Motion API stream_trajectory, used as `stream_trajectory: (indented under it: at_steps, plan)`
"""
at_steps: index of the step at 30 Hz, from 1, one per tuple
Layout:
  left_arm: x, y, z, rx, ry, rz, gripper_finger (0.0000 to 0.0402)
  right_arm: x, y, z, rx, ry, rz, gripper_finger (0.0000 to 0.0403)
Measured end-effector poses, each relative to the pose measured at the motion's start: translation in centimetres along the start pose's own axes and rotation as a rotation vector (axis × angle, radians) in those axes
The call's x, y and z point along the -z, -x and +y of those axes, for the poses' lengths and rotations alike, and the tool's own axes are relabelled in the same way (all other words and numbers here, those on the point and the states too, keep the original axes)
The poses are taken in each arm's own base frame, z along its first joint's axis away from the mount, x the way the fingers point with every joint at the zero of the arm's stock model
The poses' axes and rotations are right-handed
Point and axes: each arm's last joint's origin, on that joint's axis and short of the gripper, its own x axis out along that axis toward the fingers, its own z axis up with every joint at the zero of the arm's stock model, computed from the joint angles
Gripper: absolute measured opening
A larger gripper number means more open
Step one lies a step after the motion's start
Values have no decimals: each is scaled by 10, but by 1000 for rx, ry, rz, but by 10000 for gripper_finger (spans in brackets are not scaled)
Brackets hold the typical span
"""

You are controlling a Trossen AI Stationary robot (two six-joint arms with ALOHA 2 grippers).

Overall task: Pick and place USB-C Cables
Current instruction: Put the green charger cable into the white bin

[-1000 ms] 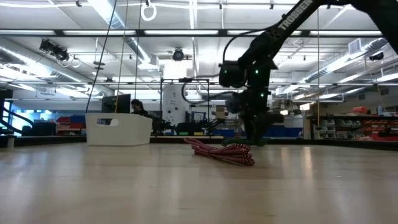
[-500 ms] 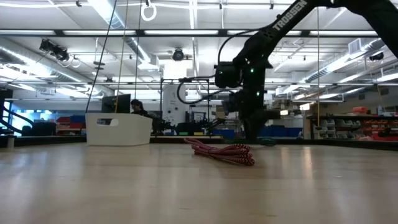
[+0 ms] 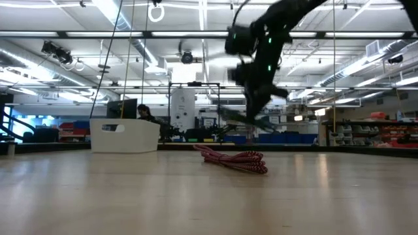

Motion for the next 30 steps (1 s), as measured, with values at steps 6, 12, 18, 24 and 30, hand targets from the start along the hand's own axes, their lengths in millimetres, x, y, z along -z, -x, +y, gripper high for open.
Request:
stream_trajectory:
  at_steps: [6,12,18,24,30]
  plan:
    - [5,1,7,-167,-41,3,172,-13,80,5,24,-45,-381,12]
    - [-4,-1,5,-166,-29,-58,172,-17,151,24,-43,-31,-746,12]
    - [-27,-8,3,-70,30,-185,172,-23,181,58,-120,15,-849,12]
    - [-48,-17,-3,69,8,-342,172,-33,194,94,-107,84,-854,12]
    - [-55,-30,-4,134,32,-397,172,-37,204,111,-88,116,-894,12]
